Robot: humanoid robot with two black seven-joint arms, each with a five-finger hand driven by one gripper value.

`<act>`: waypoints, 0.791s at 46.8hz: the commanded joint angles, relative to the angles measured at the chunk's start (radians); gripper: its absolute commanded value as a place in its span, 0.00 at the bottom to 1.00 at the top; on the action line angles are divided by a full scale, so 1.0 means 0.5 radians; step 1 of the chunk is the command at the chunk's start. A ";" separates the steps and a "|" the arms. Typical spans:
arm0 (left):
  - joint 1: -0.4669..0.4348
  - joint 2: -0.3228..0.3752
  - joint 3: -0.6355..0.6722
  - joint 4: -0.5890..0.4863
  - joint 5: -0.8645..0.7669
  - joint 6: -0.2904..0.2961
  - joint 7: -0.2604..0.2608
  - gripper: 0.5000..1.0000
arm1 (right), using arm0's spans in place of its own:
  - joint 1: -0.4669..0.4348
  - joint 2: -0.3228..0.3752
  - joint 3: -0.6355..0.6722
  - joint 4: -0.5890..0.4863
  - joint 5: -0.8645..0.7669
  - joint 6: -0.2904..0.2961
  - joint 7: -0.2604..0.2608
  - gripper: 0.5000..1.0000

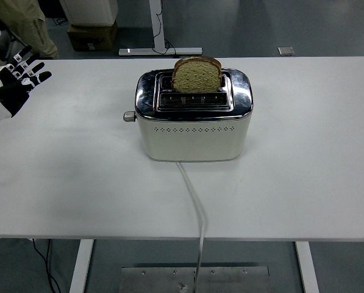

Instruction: Press down toaster

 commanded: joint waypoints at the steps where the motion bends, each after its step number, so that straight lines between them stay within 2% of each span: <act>1: 0.002 -0.006 0.000 0.000 0.000 0.003 0.000 1.00 | 0.000 0.000 0.000 0.000 0.000 0.000 0.000 1.00; 37: 0.002 -0.006 0.003 0.016 0.000 0.000 -0.003 1.00 | 0.000 0.000 0.000 0.000 0.000 0.000 0.000 1.00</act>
